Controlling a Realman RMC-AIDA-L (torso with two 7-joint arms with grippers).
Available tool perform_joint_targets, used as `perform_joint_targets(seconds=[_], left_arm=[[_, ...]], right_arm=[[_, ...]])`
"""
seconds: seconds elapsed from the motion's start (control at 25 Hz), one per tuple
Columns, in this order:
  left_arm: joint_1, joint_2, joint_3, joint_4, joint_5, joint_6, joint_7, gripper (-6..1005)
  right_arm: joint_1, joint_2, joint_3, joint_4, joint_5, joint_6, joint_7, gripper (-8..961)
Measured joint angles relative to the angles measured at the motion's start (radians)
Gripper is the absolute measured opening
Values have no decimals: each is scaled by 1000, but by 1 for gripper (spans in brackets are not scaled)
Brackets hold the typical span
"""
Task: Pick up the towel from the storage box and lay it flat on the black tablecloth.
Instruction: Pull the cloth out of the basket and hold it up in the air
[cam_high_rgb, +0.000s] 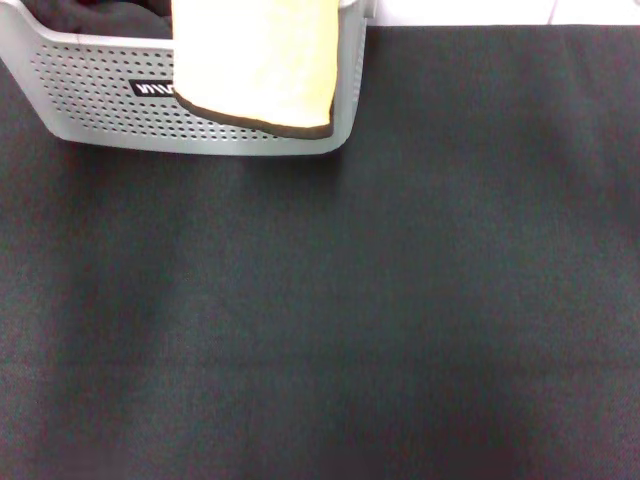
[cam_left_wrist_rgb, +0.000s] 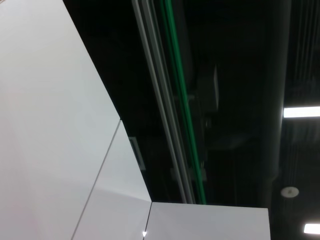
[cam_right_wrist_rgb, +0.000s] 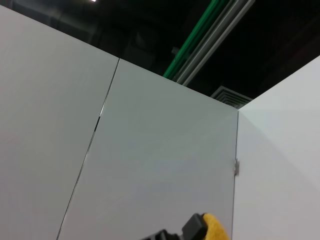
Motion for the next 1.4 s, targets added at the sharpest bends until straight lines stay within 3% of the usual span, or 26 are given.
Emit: perform_joint_targets(seconds=[0.36,0.72,0.92,1.16,1.4], left_arm=[[-19,0,0,52,8,-2,63,15],[-22,0,0,92,16,-2,129,15],[7,10,-1,84,5,-3,125,15],[20,11,-2,82,-1,-3,123,15],[27,10,-2,82,-4,-3,119,15]], right_arm=[[84,0,-124,126,176,64,-151,768],[102,0,-147,143,213,163,-191,768],[26,-1,-147,75,203,148,-193,768],[-122,-10,-92,-54,180,147,-225,768],[-184,-9,-40,-87,140,159,-219,768]])
